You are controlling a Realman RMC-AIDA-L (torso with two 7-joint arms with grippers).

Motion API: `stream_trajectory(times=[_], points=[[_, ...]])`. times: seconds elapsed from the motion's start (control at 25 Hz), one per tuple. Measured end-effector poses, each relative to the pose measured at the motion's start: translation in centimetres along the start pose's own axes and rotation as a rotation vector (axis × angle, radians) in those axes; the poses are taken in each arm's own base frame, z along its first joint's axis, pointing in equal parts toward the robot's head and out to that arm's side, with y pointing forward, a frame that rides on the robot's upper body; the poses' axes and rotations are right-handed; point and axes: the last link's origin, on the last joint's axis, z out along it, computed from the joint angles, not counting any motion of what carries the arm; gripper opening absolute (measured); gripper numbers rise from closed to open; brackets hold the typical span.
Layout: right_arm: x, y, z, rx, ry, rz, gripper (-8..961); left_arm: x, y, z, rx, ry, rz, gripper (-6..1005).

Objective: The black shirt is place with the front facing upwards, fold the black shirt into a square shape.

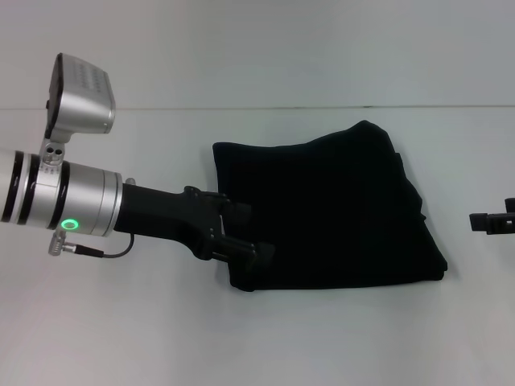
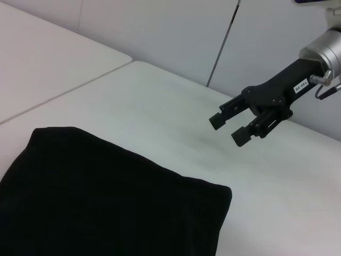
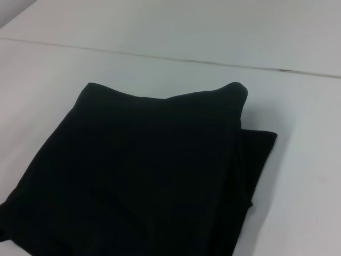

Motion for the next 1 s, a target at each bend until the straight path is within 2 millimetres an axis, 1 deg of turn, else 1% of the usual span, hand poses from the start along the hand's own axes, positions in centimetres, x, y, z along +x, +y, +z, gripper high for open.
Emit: stream_trajectory(times=[0.68,1.0], points=[[0.29,-0.13,0.32,-0.006,0.006,0.011,912,-0.09,-0.23,-0.47,0.015,0.022,-0.009,890],[-0.03,-0.01,0.46,-0.009,0.006,0.004,912,-0.1,-0.25,-0.44,0.016,0.022,-0.01,890]])
